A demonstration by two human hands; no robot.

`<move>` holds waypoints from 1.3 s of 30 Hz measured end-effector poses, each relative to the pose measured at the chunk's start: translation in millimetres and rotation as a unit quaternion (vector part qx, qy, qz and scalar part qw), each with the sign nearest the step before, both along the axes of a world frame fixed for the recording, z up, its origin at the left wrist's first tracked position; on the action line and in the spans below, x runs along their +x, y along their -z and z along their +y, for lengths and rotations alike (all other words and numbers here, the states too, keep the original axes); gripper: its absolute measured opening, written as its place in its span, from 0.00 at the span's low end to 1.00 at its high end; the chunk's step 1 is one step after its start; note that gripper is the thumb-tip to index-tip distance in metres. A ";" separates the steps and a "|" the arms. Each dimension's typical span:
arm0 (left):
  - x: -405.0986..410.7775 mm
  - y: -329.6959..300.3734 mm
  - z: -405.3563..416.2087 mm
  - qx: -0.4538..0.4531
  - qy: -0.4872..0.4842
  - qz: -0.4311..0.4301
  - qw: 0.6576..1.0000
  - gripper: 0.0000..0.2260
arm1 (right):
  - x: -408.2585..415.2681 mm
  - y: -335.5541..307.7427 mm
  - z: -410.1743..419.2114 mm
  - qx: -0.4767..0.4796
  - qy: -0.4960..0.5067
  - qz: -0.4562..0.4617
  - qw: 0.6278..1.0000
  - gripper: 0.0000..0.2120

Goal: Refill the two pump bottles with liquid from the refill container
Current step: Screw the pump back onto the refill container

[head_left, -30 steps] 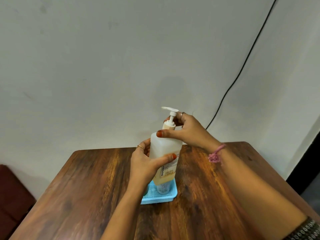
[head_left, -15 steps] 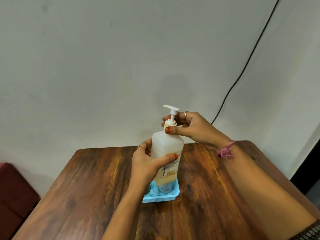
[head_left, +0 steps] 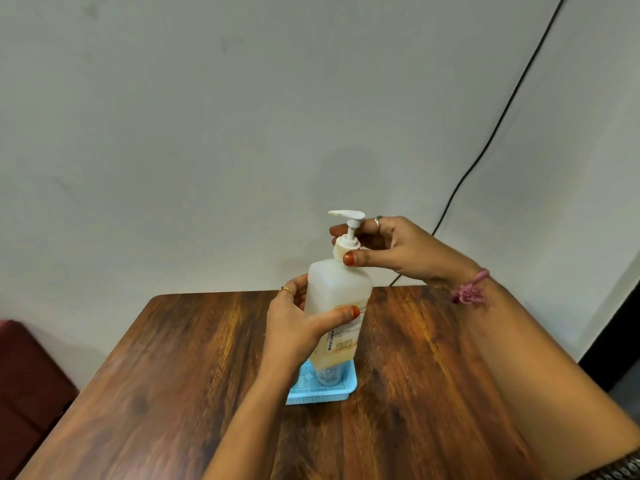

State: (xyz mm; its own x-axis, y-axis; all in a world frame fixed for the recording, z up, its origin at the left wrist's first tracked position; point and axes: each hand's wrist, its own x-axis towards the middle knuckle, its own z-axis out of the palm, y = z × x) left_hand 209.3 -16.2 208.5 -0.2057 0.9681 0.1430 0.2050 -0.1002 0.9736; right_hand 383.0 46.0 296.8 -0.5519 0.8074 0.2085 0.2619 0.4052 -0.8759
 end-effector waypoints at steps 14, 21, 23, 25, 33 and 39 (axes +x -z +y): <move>0.4 2.9 3.6 0.009 -0.016 0.022 1.000 0.35 | -1.2 10.9 -2.6 0.010 0.038 0.004 0.999 0.24; 2.3 2.7 1.1 0.008 -0.014 0.010 1.000 0.32 | -13.4 17.4 -4.3 0.060 0.120 0.027 0.991 0.20; 3.1 3.3 1.4 0.004 -0.012 0.011 1.000 0.32 | -9.1 19.1 -3.5 0.030 0.102 0.021 0.994 0.26; 3.4 2.8 2.5 0.001 -0.011 0.013 1.000 0.33 | -1.7 19.5 -1.3 -0.025 0.049 0.050 0.997 0.26; 1.9 8.7 0.3 0.001 -0.019 0.005 1.000 0.32 | -19.4 31.6 -3.6 0.009 0.148 0.065 0.987 0.26; 1.5 5.2 1.0 0.008 -0.016 0.003 1.000 0.34 | -7.9 31.3 -5.6 -0.063 0.024 0.104 0.992 0.23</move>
